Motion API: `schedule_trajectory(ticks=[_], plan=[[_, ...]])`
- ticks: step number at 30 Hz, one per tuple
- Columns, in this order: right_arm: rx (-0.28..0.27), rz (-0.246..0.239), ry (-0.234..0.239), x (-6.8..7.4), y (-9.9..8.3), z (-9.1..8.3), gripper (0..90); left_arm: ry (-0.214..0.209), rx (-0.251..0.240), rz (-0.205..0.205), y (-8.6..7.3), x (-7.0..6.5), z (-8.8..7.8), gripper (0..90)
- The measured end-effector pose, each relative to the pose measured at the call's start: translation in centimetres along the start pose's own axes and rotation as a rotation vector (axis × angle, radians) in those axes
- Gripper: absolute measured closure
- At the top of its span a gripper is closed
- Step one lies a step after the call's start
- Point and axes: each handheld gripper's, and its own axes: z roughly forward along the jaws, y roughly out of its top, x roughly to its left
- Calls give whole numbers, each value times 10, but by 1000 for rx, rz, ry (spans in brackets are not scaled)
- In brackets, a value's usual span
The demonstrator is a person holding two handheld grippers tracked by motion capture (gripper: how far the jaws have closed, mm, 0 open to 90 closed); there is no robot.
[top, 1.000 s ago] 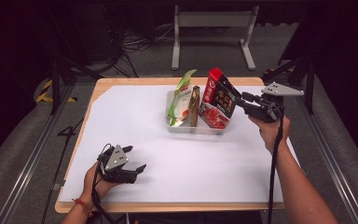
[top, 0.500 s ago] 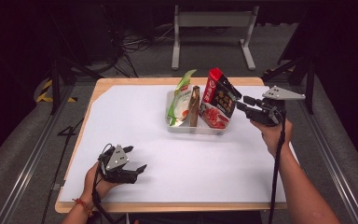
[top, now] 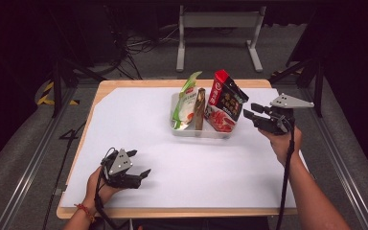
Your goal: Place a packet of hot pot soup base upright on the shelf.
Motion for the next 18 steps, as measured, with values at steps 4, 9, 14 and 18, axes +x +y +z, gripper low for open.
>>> schedule_trajectory(ticks=[4,9,14,18], plan=[[1,-5,5,1,-3,-2,581,1,2,1,0,0,0,186],[9,-16,7,3,-8,-5,577,1,2,1,0,0,0,186],[14,-22,9,5,-13,-6,565,1,1,1,0,0,0,186],[22,-33,9,6,-17,-8,559,0,2,0,0,0,0,186]])
